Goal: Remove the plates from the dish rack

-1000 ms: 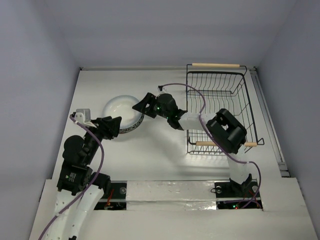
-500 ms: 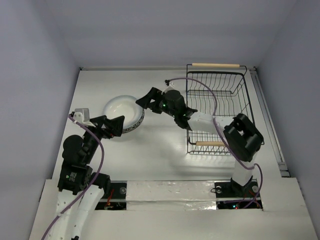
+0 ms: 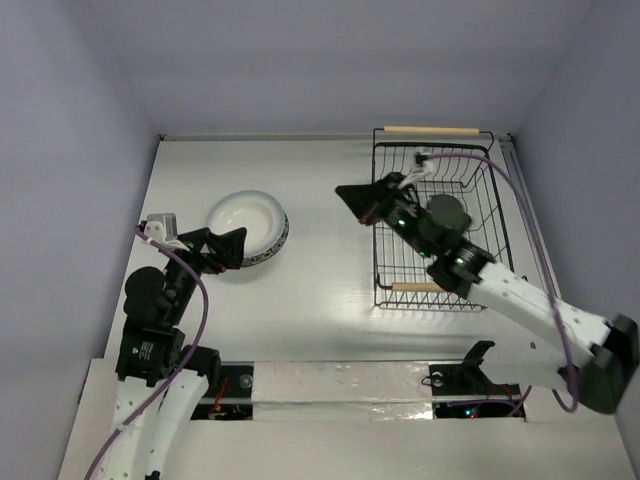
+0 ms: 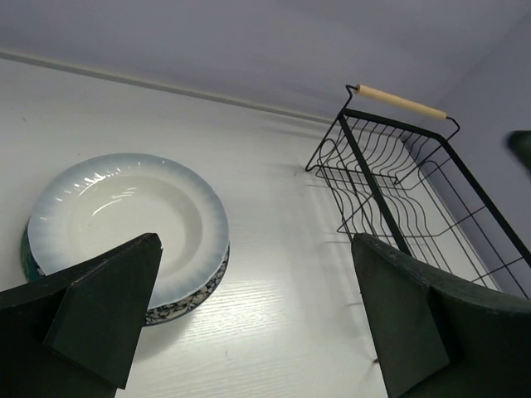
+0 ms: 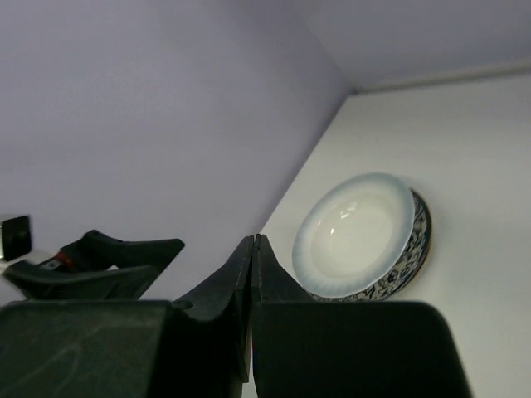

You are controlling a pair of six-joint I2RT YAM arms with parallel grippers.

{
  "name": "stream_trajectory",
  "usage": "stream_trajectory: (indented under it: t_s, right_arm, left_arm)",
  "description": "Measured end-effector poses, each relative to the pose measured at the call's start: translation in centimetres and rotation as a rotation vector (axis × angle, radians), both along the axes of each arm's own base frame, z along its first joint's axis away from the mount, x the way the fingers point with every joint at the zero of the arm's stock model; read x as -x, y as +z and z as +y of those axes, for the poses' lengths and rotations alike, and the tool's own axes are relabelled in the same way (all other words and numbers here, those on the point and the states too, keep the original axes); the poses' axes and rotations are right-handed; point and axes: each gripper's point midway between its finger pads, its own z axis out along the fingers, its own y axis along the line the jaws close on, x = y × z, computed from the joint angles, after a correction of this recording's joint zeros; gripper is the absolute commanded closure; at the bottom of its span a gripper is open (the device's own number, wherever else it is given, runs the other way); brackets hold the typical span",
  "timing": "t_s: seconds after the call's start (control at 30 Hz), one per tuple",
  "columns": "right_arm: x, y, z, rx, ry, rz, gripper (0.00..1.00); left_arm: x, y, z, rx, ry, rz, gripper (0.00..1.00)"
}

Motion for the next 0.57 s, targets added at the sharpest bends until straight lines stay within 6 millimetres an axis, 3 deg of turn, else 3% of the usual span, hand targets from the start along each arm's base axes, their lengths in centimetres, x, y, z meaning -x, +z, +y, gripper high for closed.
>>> stream_trajectory:
  t_s: [0.17,0.27,0.4,0.57]
  right_arm:
    - [4.9,7.8,-8.0,-0.079,-0.119,-0.198,0.94]
    - [7.5,10.5,-12.5,-0.130,-0.195,-0.280,0.90]
    - [9.6,11.6,-17.1,-0.180,-0.293,-0.328,0.90]
    - [8.9,8.9,-17.8,-0.116,-0.348,-0.283,0.88]
  left_arm:
    - [0.2,2.6,-0.2,0.013,-0.015,-0.043,0.01]
    - [0.7,5.3,-0.6,0.034,-0.037,-0.097,0.01]
    - [1.7,8.8,-1.0,0.058,-0.072,-0.186,0.01]
    - [2.1,9.6,-1.5,0.071,-0.106,-0.209,0.01]
